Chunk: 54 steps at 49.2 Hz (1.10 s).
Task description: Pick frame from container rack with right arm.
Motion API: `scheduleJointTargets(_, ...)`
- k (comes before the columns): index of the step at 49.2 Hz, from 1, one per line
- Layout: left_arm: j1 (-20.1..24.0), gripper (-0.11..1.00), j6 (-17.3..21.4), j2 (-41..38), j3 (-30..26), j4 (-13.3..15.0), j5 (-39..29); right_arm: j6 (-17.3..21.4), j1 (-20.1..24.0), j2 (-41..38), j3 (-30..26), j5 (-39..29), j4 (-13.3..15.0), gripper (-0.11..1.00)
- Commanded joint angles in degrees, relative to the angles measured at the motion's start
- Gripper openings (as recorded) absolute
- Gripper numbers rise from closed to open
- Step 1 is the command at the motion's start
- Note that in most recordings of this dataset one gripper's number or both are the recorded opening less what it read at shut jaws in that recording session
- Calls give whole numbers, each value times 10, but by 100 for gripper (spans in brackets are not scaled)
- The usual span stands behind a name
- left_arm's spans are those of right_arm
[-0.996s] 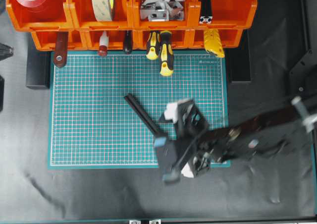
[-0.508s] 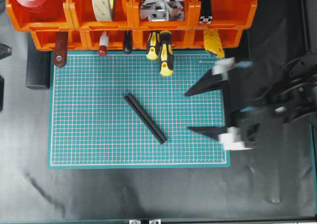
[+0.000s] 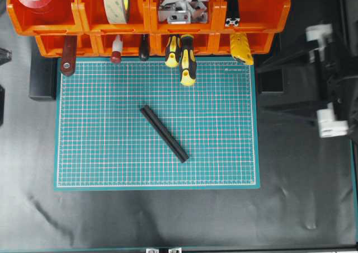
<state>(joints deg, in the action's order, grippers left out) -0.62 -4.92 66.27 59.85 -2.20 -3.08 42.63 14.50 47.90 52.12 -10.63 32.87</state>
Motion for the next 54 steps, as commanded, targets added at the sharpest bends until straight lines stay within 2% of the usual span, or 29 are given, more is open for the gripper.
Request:
scheduleJointTargets(1, -1, 0, 0, -4, -16, -2, 4, -1, -1, 33, 7, -11, -2, 83)
scheduleJointTargets(20, 3, 0, -1, 7, -18, -2, -35, 28, -7, 141, 57, -62, -2, 83)
scheduleJointTargets(54, 6, 0, -2, 35, 2, -2, -53, 35, -20, 170, 83, -64, -2, 83)
